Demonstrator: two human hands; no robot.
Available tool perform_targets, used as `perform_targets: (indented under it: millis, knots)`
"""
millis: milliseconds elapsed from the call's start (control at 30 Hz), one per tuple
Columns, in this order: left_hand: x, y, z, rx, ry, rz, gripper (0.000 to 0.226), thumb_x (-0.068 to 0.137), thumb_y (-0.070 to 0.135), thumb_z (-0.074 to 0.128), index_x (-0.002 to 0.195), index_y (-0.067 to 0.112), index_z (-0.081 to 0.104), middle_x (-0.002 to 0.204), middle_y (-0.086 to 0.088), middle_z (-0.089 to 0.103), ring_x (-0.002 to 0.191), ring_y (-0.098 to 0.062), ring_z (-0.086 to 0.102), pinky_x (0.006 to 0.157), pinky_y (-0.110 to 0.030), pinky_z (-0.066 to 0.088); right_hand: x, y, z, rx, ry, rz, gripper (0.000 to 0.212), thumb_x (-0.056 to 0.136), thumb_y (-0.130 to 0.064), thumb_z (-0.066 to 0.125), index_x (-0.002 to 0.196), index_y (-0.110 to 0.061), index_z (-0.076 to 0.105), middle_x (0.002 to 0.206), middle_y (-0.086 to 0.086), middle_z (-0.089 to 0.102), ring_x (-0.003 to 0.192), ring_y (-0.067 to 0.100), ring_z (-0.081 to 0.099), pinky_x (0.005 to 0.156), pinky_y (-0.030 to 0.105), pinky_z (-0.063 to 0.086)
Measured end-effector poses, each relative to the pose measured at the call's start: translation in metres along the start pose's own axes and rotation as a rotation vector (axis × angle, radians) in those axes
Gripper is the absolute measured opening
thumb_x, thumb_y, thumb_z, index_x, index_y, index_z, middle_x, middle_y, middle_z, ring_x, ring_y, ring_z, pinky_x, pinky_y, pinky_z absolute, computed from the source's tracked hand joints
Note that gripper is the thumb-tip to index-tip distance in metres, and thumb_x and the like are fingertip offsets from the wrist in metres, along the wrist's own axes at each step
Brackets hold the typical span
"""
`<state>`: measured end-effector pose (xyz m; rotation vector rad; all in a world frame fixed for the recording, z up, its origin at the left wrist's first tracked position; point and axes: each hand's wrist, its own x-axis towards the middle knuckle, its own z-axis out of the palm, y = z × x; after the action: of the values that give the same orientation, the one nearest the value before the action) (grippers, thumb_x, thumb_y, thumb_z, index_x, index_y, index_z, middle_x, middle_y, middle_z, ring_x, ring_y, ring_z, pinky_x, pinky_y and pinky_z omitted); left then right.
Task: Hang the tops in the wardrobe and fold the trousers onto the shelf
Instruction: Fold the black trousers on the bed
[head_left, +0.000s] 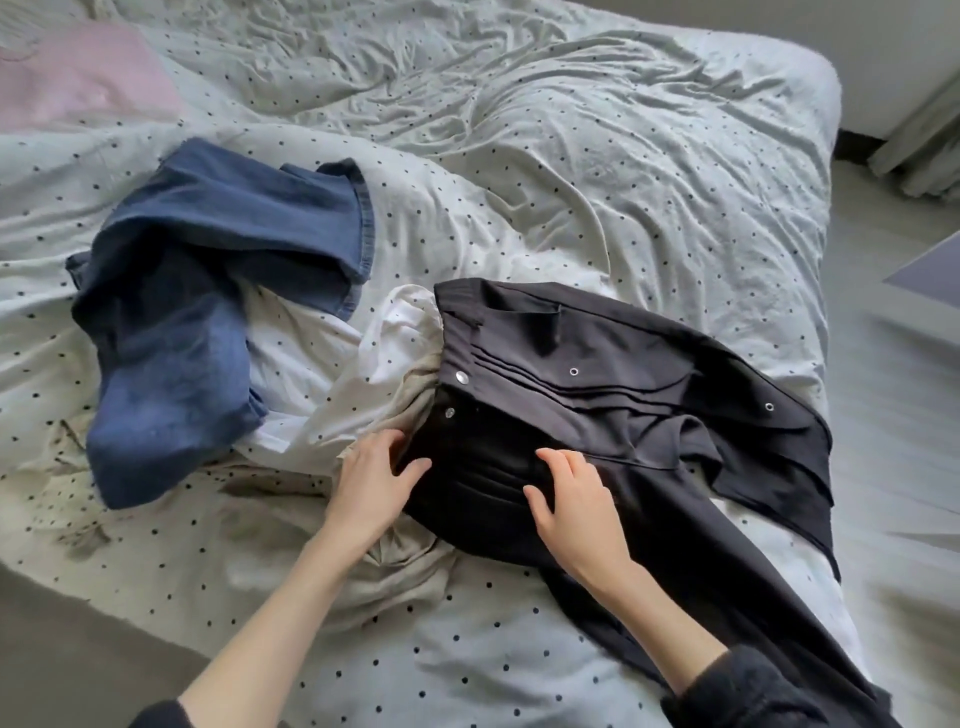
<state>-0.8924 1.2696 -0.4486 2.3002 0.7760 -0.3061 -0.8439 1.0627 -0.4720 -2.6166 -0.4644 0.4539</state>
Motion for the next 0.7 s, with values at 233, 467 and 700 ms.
perform_targets:
  millis: [233,467,700]
  knots:
    - [-0.008,-0.004,0.000,0.000,-0.166,-0.039,0.030,0.086,0.037,0.065,0.103,0.012,0.065,0.103,-0.004,0.066,0.105,-0.027,0.057,0.081,-0.021,0.042,-0.024,0.007,0.008,0.005,-0.137,0.010,0.058,0.096,-0.035,0.048,0.148,-0.021,0.026,0.157,0.002,0.017,0.145,0.017,0.015,0.113,0.032,0.022]
    - [-0.022,0.008,-0.031,-0.012,0.038,0.133,0.041,0.091,0.029,0.059,0.058,0.007,0.046,0.057,-0.004,0.044,0.059,-0.019,0.040,0.051,-0.019,0.027,-0.050,-0.001,0.011,-0.021,-0.251,0.052,0.103,0.077,-0.062,0.062,0.150,-0.031,-0.003,0.159,-0.001,-0.012,0.147,0.020,-0.004,0.111,0.047,0.031]
    - [-0.024,-0.012,-0.097,-0.069,0.099,0.110,0.038,0.092,0.029,0.058,0.064,0.003,0.059,0.066,-0.013,0.057,0.070,-0.025,0.049,0.060,-0.034,0.031,-0.080,-0.062,0.011,-0.169,-0.229,-0.043,0.093,0.087,-0.022,0.057,0.149,-0.029,-0.011,0.156,0.005,-0.022,0.146,0.025,-0.012,0.114,0.044,0.025]
